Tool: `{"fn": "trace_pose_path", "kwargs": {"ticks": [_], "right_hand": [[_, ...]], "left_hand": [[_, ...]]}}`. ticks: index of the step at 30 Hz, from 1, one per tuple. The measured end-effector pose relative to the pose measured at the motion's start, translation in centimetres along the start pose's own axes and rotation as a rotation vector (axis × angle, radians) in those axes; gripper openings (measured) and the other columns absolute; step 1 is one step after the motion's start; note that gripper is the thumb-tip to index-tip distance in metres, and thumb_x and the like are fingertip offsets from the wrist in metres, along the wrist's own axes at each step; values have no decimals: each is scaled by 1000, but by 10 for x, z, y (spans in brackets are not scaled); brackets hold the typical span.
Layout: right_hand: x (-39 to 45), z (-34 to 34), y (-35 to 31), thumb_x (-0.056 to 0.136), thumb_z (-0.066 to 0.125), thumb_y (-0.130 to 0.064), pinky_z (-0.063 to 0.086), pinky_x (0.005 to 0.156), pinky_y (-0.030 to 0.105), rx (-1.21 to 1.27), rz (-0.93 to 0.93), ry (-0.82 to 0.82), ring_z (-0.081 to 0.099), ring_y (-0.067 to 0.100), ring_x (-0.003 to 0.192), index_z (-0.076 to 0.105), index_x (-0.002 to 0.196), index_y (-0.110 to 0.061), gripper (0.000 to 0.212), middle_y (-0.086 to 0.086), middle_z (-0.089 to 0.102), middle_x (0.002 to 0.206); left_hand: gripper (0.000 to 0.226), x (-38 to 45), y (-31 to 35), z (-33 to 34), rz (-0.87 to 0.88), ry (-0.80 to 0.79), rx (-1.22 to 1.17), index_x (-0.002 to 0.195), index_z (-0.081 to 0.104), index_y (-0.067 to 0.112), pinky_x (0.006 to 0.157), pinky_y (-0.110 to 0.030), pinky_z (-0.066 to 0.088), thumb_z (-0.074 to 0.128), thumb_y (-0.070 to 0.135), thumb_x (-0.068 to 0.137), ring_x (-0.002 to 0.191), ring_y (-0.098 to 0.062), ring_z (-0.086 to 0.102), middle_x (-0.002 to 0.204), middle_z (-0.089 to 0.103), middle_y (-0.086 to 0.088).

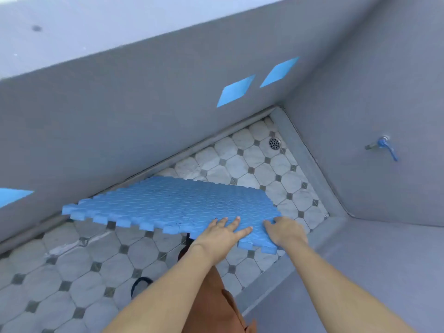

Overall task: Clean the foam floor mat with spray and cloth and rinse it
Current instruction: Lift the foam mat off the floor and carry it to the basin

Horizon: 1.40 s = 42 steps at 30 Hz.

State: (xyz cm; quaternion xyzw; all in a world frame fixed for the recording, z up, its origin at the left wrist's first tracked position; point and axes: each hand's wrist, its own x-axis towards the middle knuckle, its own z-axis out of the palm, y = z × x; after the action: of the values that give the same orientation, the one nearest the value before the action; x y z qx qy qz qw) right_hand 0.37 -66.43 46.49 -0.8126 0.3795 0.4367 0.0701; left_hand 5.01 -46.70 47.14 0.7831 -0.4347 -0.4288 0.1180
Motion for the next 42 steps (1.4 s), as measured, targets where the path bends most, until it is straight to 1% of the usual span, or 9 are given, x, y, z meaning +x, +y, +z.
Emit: {"fn": "trace_pose_path", "kwargs": {"ticks": [4,7,13,18,21,24,33,37,42], "right_hand": [[19,-9,65,94,34,-49,40,81,37,211,134,43,44,31,118,60,114,-17,46,12,60,117],[37,-6,103,91,32,-51,43,89,40,327,220,65,46,34,115,59,107,-18,45,15,62,117],[100,5,142,96,36,-50,41,97,40,550,423,81,43,36,126,49,140,-22,54,16,48,137],[176,26,147,94,36,-50,43,97,40,735,526,30,50,36,121,53,135,-21,53,16,45,135],[222,38,149,94,36,-47,43,94,38,791,553,17,54,35,116,56,131,-19,50,16,47,134],[259,48,148,94,35,-48,44,94,38,759,552,9,54,34,115,55,129,-19,49,16,50,133],[349,111,148,99,28,-48,44,94,45,591,512,6,51,39,117,35,146,-19,55,21,33,145],[371,180,135,100,27,-51,41,99,44,688,583,-91,45,41,126,6,157,-15,70,17,17,155],[413,267,108,96,33,-61,45,93,46,869,609,-52,52,42,116,-9,155,-32,78,22,15,151]], "left_hand": [[108,61,41,-21,113,-105,122,149,-4,39,119,-46,6,32,-29,74,146,-34,2,160,-4,-6],[106,108,67,-29,196,-175,252,149,-6,39,119,-46,5,35,-27,76,146,-34,1,161,-3,-6],[99,214,79,-33,378,-221,492,150,-7,37,119,-44,5,32,-24,81,146,-34,3,161,1,-4],[92,309,58,-26,476,-325,641,151,-6,29,119,-41,8,34,-21,84,146,-30,4,161,-1,-5],[69,361,40,-23,465,-364,688,152,2,20,118,-36,12,44,14,98,146,-25,12,160,7,-8],[77,390,16,-29,453,-374,701,152,9,17,117,-37,13,38,56,93,145,-25,16,159,13,-10],[71,466,-82,-23,150,-398,684,152,2,21,118,-45,9,26,57,96,147,-29,3,160,-3,-9],[76,509,-136,-8,-75,-405,693,151,-9,26,116,-53,10,27,60,94,147,-29,-4,160,-13,-4],[93,578,-205,37,-233,-347,593,148,-16,33,109,-66,15,43,67,84,146,-31,-8,158,-21,1]]}}
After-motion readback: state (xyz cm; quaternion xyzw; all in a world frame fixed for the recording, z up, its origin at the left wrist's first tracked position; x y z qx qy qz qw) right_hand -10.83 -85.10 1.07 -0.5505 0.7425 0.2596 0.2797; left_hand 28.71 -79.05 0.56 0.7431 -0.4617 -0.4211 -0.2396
